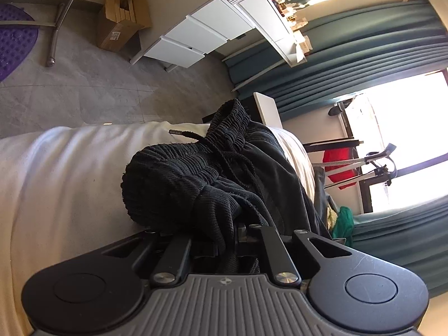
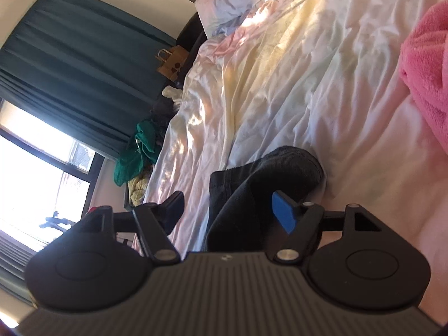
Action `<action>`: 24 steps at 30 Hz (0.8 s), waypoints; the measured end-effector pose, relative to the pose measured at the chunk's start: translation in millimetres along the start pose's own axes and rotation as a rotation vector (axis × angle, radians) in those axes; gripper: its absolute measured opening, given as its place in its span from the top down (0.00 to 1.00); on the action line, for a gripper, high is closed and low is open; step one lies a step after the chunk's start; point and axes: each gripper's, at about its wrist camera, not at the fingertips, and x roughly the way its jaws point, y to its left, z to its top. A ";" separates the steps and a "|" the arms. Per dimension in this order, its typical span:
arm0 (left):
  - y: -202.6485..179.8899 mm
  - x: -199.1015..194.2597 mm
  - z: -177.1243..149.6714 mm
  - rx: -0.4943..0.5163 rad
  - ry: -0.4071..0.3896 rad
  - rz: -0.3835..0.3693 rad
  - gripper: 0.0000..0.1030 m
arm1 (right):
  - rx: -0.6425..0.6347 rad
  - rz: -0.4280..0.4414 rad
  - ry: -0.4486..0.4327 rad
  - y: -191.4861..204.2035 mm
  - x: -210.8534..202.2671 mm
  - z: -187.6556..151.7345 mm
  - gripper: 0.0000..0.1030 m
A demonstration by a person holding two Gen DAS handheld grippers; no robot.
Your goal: Fold clothes
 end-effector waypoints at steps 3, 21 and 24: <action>-0.3 5.3 0.1 0.008 0.000 0.005 0.90 | -0.082 -0.025 0.039 11.1 14.8 -1.8 0.19; 4.6 12.4 -0.2 -0.021 0.020 0.011 0.90 | -0.212 -0.307 0.167 -12.9 35.4 -14.6 0.26; 4.9 11.6 -0.5 -0.024 0.024 0.010 0.90 | -0.183 -0.337 -0.019 -4.3 4.4 -3.5 0.26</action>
